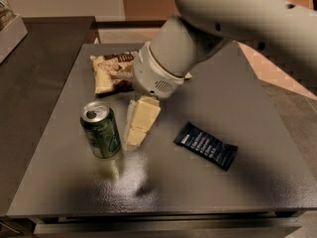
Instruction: Knock green can over
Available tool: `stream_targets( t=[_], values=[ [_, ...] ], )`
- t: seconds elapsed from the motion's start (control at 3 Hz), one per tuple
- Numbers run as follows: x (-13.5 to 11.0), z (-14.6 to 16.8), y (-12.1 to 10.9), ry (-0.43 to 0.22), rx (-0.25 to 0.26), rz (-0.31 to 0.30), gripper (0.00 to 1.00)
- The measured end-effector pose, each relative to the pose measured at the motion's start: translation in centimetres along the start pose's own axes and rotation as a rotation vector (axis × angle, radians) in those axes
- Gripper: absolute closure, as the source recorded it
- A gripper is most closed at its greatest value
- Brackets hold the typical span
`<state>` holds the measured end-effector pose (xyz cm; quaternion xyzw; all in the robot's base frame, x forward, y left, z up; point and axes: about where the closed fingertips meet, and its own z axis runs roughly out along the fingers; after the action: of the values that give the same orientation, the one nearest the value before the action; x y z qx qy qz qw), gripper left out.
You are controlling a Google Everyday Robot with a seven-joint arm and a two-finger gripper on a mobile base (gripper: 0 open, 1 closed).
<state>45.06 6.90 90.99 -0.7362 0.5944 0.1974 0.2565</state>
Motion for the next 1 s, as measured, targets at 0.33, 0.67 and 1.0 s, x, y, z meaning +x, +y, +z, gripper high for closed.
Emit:
stream_targets(
  t=[0.33, 0.67, 1.0],
  values=[
    [-1.3, 1.6, 0.4, -0.038, -0.044, -0.048, 0.0],
    [-2.2, 2.9, 0.6, -0.062, -0.077, -0.076, 0.0],
    [-2.9, 3.7, 0.6, -0.074, -0.097, -0.097, 0.19]
  ],
)
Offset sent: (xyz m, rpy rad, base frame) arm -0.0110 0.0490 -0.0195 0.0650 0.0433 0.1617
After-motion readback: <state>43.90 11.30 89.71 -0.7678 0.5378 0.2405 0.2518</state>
